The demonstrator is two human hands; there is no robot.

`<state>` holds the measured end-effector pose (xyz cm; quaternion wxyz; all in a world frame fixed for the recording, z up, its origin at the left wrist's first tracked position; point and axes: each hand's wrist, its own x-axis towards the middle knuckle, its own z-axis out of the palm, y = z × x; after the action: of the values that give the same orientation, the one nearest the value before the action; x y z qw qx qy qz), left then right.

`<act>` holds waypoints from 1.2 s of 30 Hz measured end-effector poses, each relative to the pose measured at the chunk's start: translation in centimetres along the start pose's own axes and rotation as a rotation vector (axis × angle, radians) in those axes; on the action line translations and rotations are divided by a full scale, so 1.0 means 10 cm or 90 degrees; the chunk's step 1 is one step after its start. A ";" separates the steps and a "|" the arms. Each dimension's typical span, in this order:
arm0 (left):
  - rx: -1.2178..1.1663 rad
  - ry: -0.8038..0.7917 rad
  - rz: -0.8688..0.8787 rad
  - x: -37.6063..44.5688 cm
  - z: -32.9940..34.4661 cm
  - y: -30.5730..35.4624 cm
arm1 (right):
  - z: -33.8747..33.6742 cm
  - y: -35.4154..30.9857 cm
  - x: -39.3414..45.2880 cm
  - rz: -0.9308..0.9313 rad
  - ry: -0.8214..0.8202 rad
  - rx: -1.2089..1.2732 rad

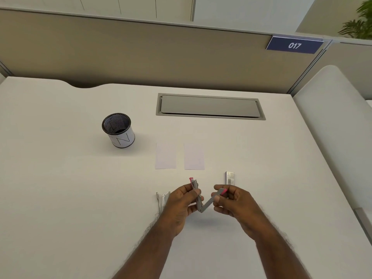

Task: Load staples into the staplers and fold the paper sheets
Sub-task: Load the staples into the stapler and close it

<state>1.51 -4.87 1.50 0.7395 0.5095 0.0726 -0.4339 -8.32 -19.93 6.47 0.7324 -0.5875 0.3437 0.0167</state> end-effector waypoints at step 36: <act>0.125 -0.121 -0.022 -0.14 0.02 0.03 | 0.11 0.13 0.07 0.001 -0.114 -0.018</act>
<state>0.78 -4.22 2.56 0.6822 0.5345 -0.0321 -0.4978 -7.77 -18.85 5.05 0.7519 -0.5935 0.2773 0.0745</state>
